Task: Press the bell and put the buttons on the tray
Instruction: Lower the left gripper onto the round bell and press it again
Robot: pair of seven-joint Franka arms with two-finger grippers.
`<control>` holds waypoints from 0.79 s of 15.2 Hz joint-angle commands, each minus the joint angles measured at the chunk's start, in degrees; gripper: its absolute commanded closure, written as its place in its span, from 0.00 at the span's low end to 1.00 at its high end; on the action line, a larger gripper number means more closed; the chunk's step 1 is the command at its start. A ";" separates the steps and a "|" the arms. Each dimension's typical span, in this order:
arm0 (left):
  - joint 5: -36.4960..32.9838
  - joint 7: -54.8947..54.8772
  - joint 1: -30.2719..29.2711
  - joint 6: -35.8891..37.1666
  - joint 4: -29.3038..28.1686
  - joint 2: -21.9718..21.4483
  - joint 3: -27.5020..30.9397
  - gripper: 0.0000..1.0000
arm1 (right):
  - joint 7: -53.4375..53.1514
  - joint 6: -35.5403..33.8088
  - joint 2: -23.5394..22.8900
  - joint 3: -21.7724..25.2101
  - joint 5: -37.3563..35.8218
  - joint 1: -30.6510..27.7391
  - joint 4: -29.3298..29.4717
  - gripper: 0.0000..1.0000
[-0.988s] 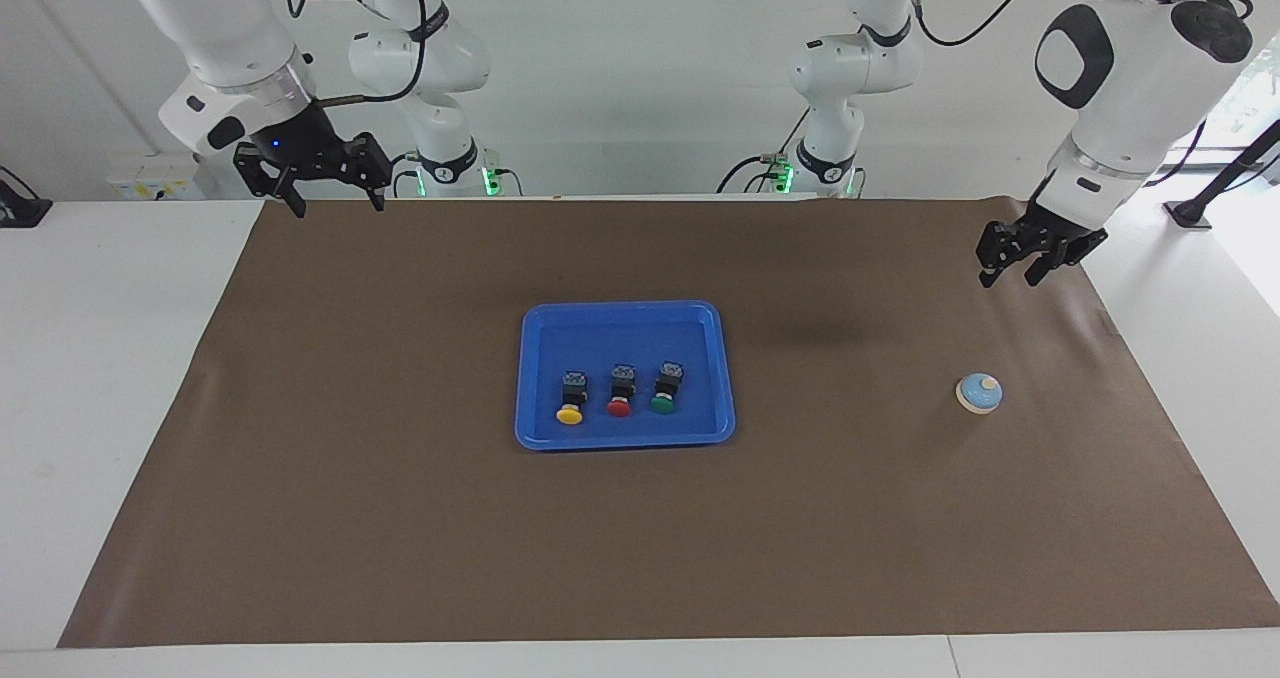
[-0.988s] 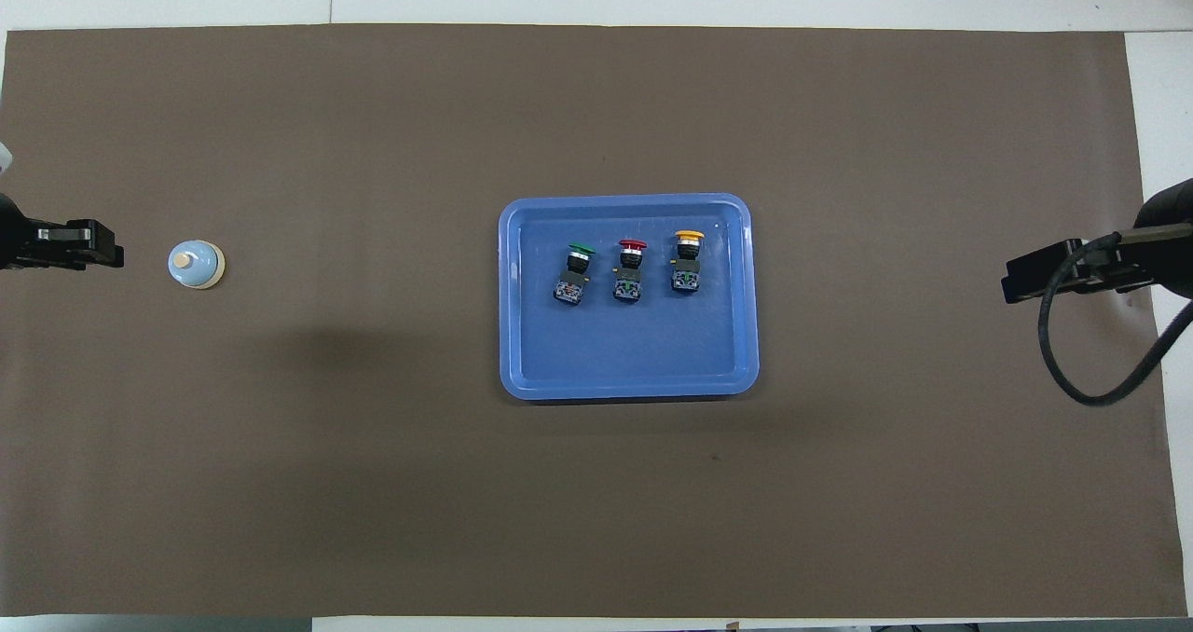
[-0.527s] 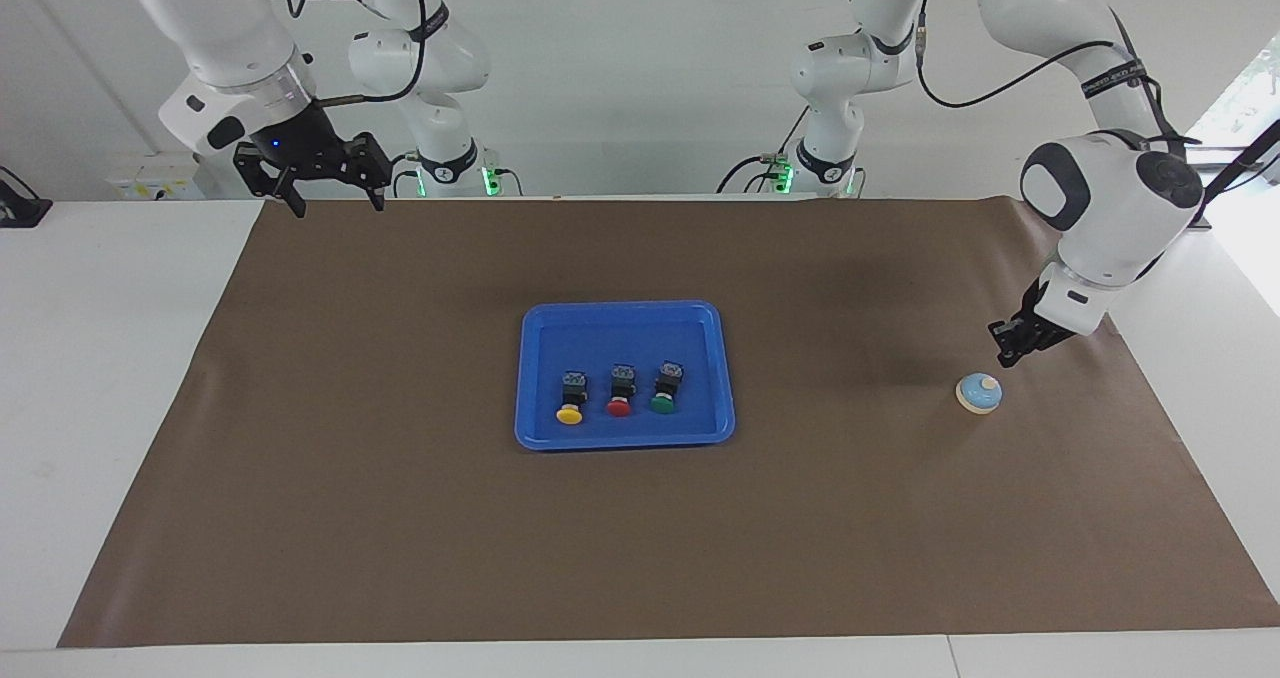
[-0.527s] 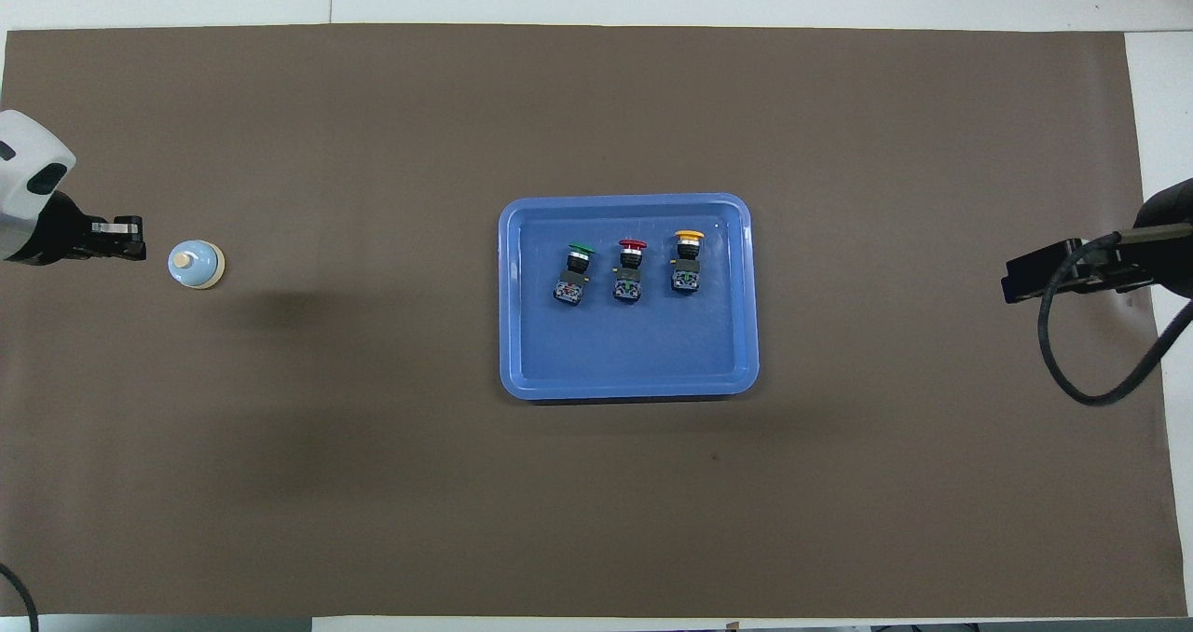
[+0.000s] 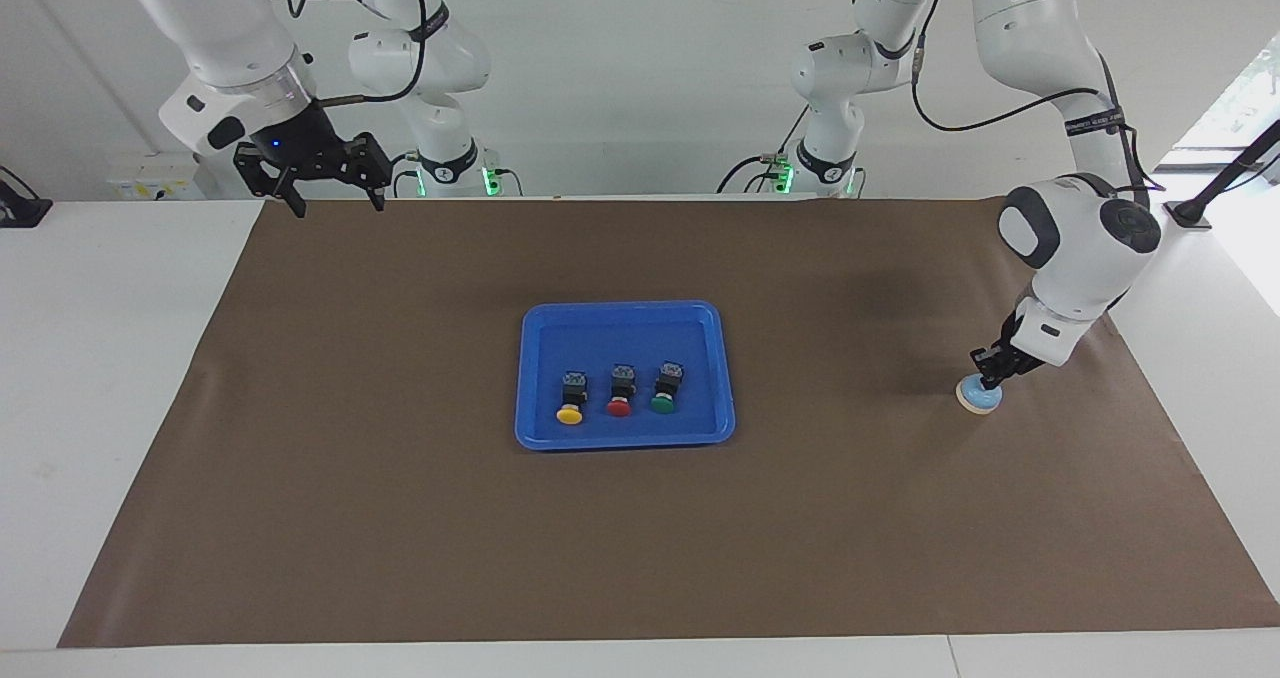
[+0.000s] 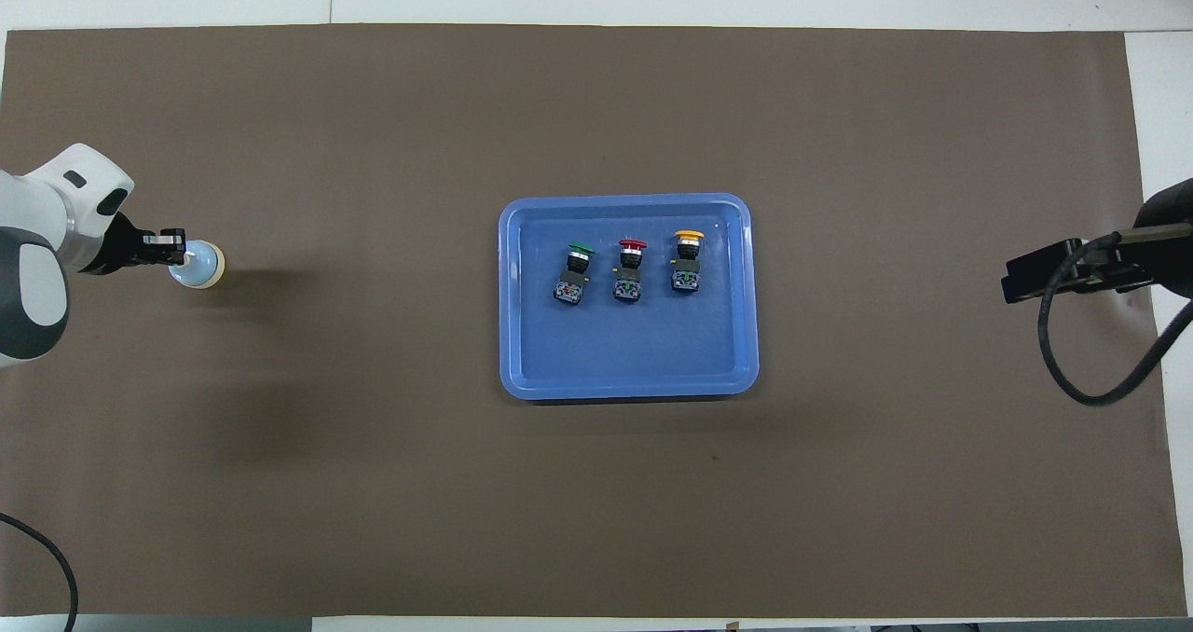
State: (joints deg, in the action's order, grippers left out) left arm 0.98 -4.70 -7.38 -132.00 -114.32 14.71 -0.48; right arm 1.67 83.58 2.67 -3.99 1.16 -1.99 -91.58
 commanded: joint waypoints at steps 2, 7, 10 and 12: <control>-0.63 -0.04 -0.01 1.54 1.45 0.59 -0.31 1.00 | 1.50 -0.61 0.15 -0.75 0.42 -1.35 -0.09 0.00; -0.71 0.22 2.10 27.98 16.22 -3.01 -0.67 0.35 | 1.50 -0.61 0.15 -0.75 0.42 -1.35 -0.09 0.00; -0.71 1.27 3.95 35.56 15.45 -9.41 -0.75 0.00 | 1.50 -0.61 0.15 -0.75 0.42 -1.35 -0.09 0.00; -0.54 1.10 3.69 38.91 15.36 -13.46 -0.84 0.00 | 1.50 -0.61 0.15 -0.75 0.42 -1.35 -0.09 0.00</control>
State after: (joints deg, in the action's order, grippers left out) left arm 0.98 -4.10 -3.95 -96.39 -97.54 5.88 -1.75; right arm 1.67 83.58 2.67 -3.99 1.16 -1.99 -91.58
